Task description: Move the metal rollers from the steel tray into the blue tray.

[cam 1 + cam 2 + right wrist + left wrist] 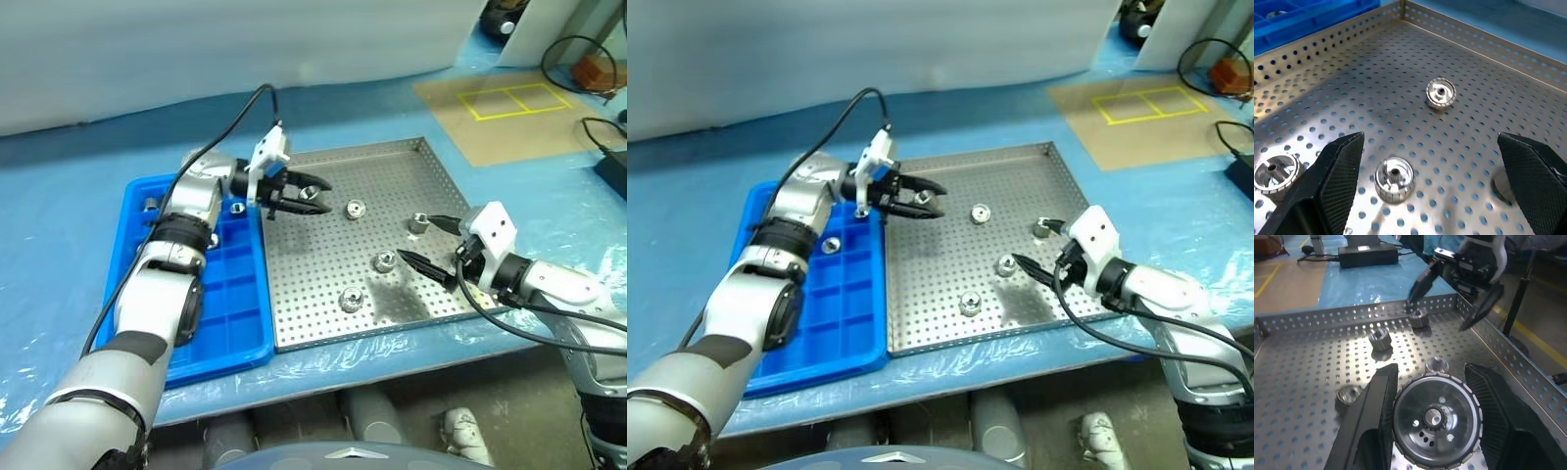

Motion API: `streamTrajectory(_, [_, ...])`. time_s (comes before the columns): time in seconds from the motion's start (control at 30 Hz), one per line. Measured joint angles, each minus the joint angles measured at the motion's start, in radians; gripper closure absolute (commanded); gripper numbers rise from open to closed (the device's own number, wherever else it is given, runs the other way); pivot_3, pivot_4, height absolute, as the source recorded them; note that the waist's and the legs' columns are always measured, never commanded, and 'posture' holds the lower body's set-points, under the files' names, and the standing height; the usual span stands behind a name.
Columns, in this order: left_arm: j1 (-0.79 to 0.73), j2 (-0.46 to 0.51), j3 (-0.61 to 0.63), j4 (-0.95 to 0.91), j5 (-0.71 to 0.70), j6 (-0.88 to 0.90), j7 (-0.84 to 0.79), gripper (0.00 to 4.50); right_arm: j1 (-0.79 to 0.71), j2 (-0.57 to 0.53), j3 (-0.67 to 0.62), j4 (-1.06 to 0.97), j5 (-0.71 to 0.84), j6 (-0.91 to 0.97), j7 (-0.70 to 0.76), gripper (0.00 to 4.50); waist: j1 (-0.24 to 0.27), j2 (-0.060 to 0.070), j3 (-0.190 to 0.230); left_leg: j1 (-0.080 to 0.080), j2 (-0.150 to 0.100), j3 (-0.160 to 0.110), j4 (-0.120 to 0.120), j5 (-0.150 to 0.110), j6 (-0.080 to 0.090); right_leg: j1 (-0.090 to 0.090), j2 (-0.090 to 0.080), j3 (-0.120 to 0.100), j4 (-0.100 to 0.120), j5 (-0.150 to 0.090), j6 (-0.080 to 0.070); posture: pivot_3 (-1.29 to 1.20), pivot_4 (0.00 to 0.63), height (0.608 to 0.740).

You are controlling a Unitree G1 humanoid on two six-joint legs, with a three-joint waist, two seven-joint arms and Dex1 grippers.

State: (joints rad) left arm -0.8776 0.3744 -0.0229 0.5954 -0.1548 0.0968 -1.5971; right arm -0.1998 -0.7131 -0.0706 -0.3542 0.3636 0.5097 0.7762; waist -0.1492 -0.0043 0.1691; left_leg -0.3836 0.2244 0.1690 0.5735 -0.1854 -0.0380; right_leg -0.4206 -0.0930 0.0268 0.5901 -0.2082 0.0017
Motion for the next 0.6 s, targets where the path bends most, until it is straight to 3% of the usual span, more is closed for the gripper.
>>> streamTrajectory(0.13, [0.28, 0.137, 0.006, -0.34, -0.047, 0.168, 0.065, 2.69, -0.157, 0.046, 0.114, 0.148, -0.036, -0.072, 0.085, 0.0, 0.066, -0.001, 0.001, -0.003, 0.006, 0.0, -0.001, 0.002, -0.004, -0.002, 0.0, -0.006, 0.003, 0.0, 0.0, -0.06, 0.15, 0.74])
streamTrajectory(0.27, [0.433, 0.221, 0.121, -0.557, -0.099, 0.253, 0.217, 2.69, -0.309, 0.152, 0.25, 0.303, -0.073, -0.159, 0.186, 0.0, 0.15, -0.001, 0.002, -0.001, 0.011, 0.0, -0.002, 0.006, -0.01, -0.004, 0.002, -0.011, 0.012, -0.002, -0.004, 0.05, 0.15, 0.74])
streamTrajectory(0.4, [0.557, 0.286, 0.206, -0.689, -0.143, 0.306, 0.315, 2.69, -0.422, 0.226, 0.315, 0.435, -0.096, -0.232, 0.272, 0.0, 0.211, 0.0, 0.002, -0.001, 0.014, 0.0, -0.003, 0.007, -0.019, -0.006, 0.003, -0.012, 0.017, -0.004, -0.007, 0.15, 0.15, 0.74])
streamTrajectory(0.6, [0.723, 0.349, 0.284, -0.805, -0.188, 0.339, 0.413, 2.69, -0.53, 0.336, 0.361, 0.603, -0.127, -0.334, 0.372, 0.0, 0.253, 0.0, 0.002, -0.001, 0.016, -0.002, -0.004, 0.01, -0.024, -0.006, 0.005, -0.019, 0.019, -0.004, -0.007, 0.25, 0.15, 0.74])
